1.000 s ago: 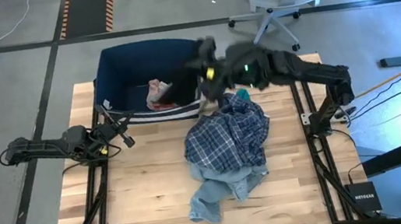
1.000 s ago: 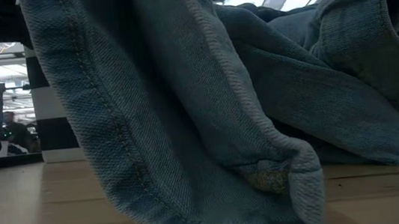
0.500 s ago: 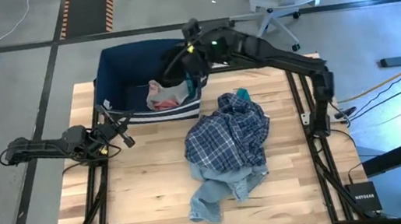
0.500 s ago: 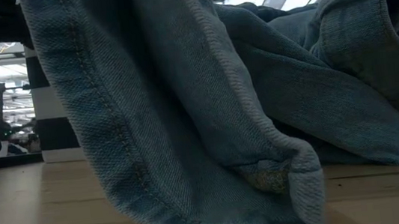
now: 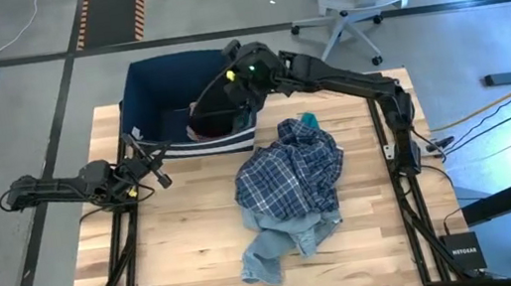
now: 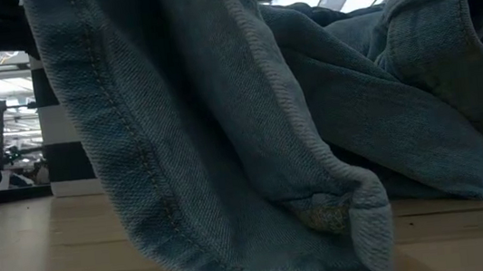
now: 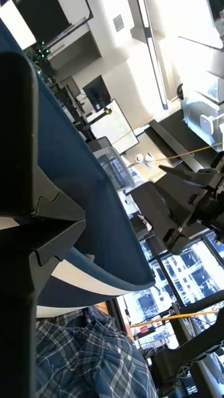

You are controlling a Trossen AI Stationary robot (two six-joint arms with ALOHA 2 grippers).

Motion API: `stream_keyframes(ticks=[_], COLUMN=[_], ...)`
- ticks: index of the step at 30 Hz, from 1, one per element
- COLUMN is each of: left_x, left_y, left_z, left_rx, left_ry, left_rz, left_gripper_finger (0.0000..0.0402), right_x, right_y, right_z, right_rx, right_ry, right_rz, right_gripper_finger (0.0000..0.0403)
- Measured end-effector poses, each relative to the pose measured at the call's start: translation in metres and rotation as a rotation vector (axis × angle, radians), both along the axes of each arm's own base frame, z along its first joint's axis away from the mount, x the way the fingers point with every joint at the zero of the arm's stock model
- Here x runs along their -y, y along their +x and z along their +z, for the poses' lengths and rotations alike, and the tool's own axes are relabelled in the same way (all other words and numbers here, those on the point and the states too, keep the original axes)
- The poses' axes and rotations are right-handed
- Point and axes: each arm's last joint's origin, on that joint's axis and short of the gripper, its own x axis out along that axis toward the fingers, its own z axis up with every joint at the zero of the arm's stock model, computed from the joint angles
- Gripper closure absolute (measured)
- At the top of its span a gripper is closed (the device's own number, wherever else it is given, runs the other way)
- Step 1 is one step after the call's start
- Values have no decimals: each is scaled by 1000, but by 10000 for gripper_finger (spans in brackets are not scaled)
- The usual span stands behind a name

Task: Sort clothes
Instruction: Put the blue sock into the blue laundry bin

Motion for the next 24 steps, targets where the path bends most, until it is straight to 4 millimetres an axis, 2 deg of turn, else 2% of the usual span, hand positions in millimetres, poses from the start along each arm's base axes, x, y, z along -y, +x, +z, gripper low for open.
stream_keyframes(ticks=[6,10,13,19,24], left_x=[0,0,0,0,0], left_y=[0,0,0,0,0], left_z=[0,0,0,0,0], left_rx=[0,0,0,0,-1], left_ry=[0,0,0,0,0], left_rz=[0,0,0,0,0], left_gripper_finger=[400,400,400,400,400], right_x=[-21,-48,-74,-117,-149], right_y=[-20,-38,-53,-67,-70], right_z=[21,37,40,25,9], right_rx=[-136,-175,-221,-409,-521], right_ry=[48,105,184,307,352], right_rz=[16,44,112,102,105], right_gripper_finger=[203,197,200,209,217])
